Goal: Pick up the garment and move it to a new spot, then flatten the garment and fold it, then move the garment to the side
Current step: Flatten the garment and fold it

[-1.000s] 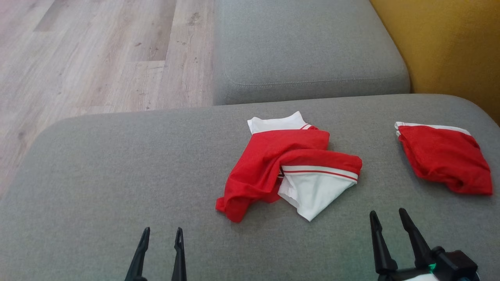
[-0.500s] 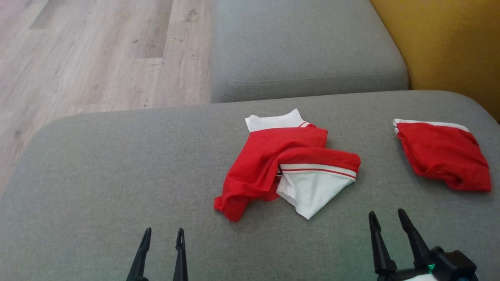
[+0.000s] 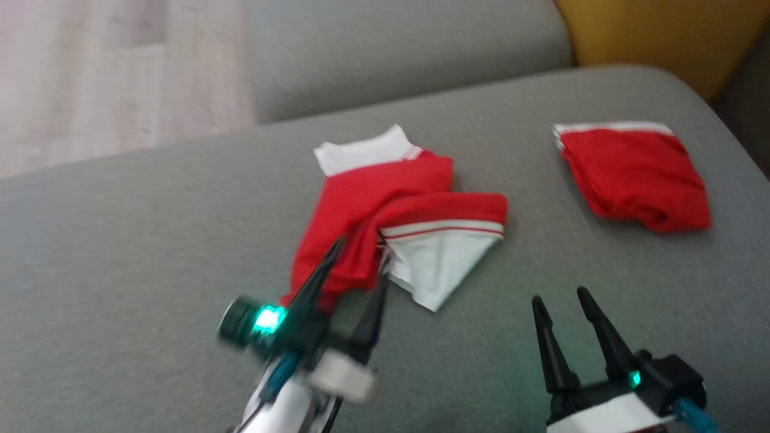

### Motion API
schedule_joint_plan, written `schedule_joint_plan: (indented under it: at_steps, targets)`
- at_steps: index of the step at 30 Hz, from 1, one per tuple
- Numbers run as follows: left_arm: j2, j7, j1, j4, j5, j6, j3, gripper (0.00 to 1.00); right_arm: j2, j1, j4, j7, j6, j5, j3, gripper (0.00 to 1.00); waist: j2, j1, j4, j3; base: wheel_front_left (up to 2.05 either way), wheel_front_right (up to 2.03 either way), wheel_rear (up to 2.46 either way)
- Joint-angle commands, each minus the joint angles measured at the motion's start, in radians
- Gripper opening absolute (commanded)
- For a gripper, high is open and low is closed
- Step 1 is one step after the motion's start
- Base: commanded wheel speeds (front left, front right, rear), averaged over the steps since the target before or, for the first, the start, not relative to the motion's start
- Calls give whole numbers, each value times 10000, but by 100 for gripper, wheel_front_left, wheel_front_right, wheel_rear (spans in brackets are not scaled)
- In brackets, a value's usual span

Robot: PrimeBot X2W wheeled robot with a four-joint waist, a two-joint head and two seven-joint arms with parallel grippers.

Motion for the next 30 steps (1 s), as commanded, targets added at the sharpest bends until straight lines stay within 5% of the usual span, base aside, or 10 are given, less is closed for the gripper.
schedule_joint_plan:
  at_steps: [1, 13, 25, 26, 27, 30]
  targets:
    - [-76, 83, -884, -124, -90, -59, 56, 100, -55, -571, -372, -93, -7, -60, 262, 100, -1, -1, -838, 898, 0, 0, 0]
    - [-77, 1997, -4877, 2950, -1223, -669, -2213, 100, -55, -1416, -479, -93, -7, 339, 548, 100, -1, -1, -2834, 2765, 0, 0, 0]
    - [-77, 2979, -6721, 6327, -1557, -208, -3095, 100, -55, -1681, -479, -93, -7, 624, 673, 100, -1, -1, -3424, 3453, 0, 0, 0]
    - [-77, 2978, -6779, 6523, -1610, -224, -3114, 17, -55, -1691, -469, -93, -7, 631, 655, 100, -1, -1, -3432, 3460, 0, 0, 0]
    - [-77, 2888, -6835, 6674, -1646, -231, -3135, 0, -55, -1699, -463, -93, -7, 635, 635, 100, -1, -1, -3436, 3462, 0, 0, 0]
    - [-77, 2593, -6932, 6880, -1713, -232, -3179, 0, -55, -1703, -454, -93, -7, 639, 576, 100, -1, -1, -3408, 3422, 0, 0, 0]
